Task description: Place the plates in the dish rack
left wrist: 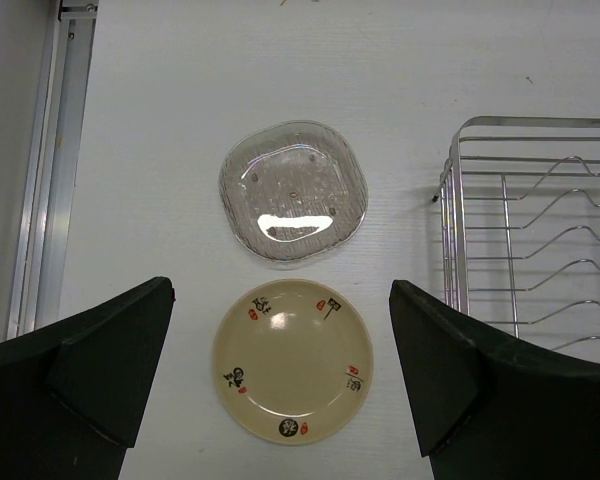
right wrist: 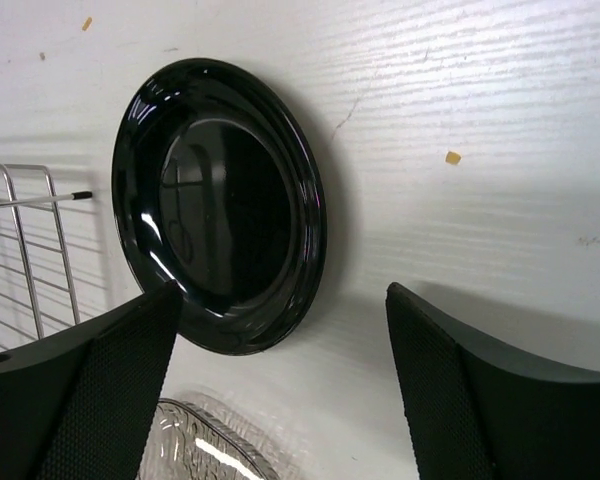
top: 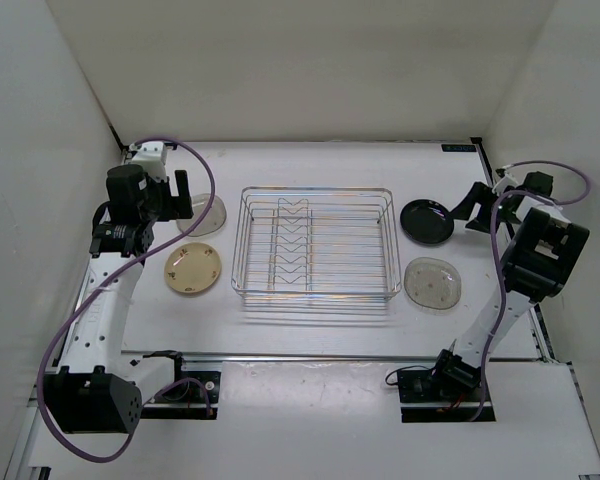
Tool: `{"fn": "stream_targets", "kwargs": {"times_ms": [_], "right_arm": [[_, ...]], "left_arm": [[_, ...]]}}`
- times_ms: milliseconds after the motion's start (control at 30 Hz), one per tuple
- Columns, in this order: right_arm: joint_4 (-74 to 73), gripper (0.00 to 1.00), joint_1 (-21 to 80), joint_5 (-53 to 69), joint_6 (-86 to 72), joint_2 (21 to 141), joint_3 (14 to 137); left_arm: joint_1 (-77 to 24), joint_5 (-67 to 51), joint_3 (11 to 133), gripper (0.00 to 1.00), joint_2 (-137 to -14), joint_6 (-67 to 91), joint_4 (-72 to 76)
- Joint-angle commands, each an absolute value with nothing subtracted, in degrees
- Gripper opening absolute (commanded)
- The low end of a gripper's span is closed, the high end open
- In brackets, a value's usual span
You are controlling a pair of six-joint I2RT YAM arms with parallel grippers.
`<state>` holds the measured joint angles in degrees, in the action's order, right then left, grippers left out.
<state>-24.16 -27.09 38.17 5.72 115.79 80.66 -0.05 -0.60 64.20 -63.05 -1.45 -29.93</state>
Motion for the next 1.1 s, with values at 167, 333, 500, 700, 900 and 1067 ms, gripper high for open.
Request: {"fn": "stream_targets", "kwargs": {"times_ms": [167,333,500,700,900,1067], "right_arm": [[-26.0,0.79,-27.2,41.0,4.4,119.1,85.0],[-29.0,0.78,-27.2,41.5,5.0,120.7,86.9],[-30.5,0.76,-27.2,40.9,6.3,121.9,88.0],[-33.6,0.73,-27.2,40.9,7.4,123.7,89.7],[-35.5,0.73,-27.2,40.9,9.2,124.8,90.4],[-36.7,0.73,-27.2,41.4,9.2,125.4,91.5]], "left_arm": [[0.9,-2.0,64.1,1.0,-60.9,-1.0,-29.2],[0.9,-2.5,64.1,1.0,-60.9,-1.0,-29.2],[0.9,-2.5,64.1,1.0,-60.4,-0.4,-29.2],[0.9,-2.5,64.1,1.0,-60.4,-0.4,-29.2],[0.9,-2.5,64.1,1.0,-60.4,-0.4,-29.2],[1.4,-3.1,64.1,1.0,-60.4,-0.4,-29.2]]}}
